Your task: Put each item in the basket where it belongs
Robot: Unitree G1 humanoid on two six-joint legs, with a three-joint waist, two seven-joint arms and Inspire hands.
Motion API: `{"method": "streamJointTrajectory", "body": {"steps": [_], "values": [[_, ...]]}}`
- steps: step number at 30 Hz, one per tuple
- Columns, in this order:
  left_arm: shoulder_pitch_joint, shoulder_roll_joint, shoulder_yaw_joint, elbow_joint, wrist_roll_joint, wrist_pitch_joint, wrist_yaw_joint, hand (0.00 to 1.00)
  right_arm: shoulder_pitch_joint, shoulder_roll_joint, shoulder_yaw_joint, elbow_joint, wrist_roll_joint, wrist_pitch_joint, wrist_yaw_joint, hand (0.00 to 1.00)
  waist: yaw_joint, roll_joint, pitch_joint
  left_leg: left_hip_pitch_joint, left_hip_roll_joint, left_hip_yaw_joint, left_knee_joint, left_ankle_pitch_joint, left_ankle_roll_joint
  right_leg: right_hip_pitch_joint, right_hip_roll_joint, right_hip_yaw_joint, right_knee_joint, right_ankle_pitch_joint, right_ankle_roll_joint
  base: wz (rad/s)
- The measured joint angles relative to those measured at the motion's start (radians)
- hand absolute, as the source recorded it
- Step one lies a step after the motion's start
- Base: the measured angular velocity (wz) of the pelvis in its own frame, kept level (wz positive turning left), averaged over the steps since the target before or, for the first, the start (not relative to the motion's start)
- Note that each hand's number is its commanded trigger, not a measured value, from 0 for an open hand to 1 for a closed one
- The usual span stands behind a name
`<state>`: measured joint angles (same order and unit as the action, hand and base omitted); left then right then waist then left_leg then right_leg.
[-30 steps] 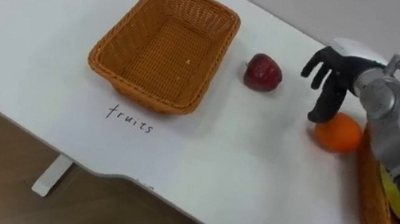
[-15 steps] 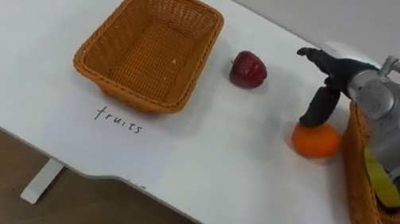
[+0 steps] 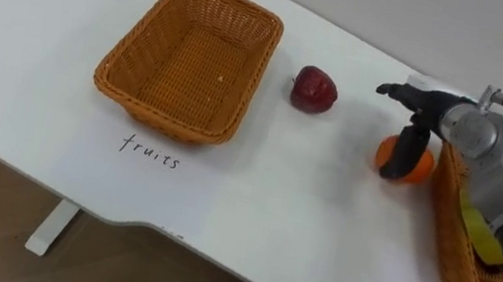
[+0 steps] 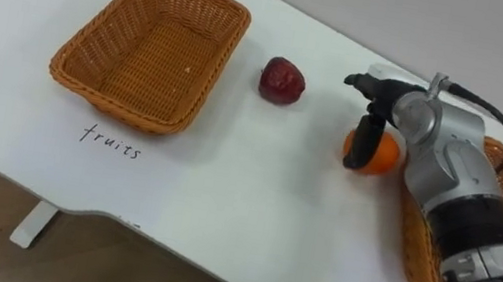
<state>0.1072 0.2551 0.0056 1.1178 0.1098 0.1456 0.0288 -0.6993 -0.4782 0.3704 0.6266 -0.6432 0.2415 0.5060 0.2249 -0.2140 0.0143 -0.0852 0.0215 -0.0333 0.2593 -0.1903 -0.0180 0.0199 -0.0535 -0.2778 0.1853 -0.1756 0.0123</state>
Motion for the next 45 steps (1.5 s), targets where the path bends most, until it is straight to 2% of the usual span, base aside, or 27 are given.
{"method": "streamJointTrajectory", "body": {"steps": [8,20,31,45], "values": [[-0.002,0.000,0.001,-0.004,0.002,-0.001,-0.002,0.00,0.017,0.000,-0.001,0.003,0.010,0.000,0.053,0.00,0.001,0.003,0.0033,-0.006,0.001,0.000,0.000,0.000,0.000,-0.002,0.002,0.000,0.001,0.002,-0.003,0.00],[-0.002,0.000,0.000,-0.004,0.000,-0.001,0.000,0.00,0.017,0.000,0.000,0.003,0.010,0.000,0.063,0.00,0.002,0.002,0.0065,-0.008,0.001,-0.005,0.007,0.000,-0.001,-0.002,0.003,-0.001,0.000,0.002,-0.003,0.00],[0.003,0.001,0.002,0.002,0.002,0.002,0.006,0.00,0.037,0.000,0.000,0.002,0.008,0.001,0.022,0.00,0.009,-0.002,0.0040,-0.013,0.001,-0.001,-0.002,0.001,-0.002,-0.014,0.003,0.001,0.001,0.002,-0.003,0.00],[-0.004,0.001,0.000,0.013,0.000,0.019,0.012,0.00,0.037,0.001,0.003,0.070,0.010,0.010,-0.030,0.00,0.040,-0.004,0.0052,-0.021,0.002,-0.004,-0.002,0.001,-0.002,-0.018,0.003,-0.002,0.000,0.002,-0.003,0.00]]}}
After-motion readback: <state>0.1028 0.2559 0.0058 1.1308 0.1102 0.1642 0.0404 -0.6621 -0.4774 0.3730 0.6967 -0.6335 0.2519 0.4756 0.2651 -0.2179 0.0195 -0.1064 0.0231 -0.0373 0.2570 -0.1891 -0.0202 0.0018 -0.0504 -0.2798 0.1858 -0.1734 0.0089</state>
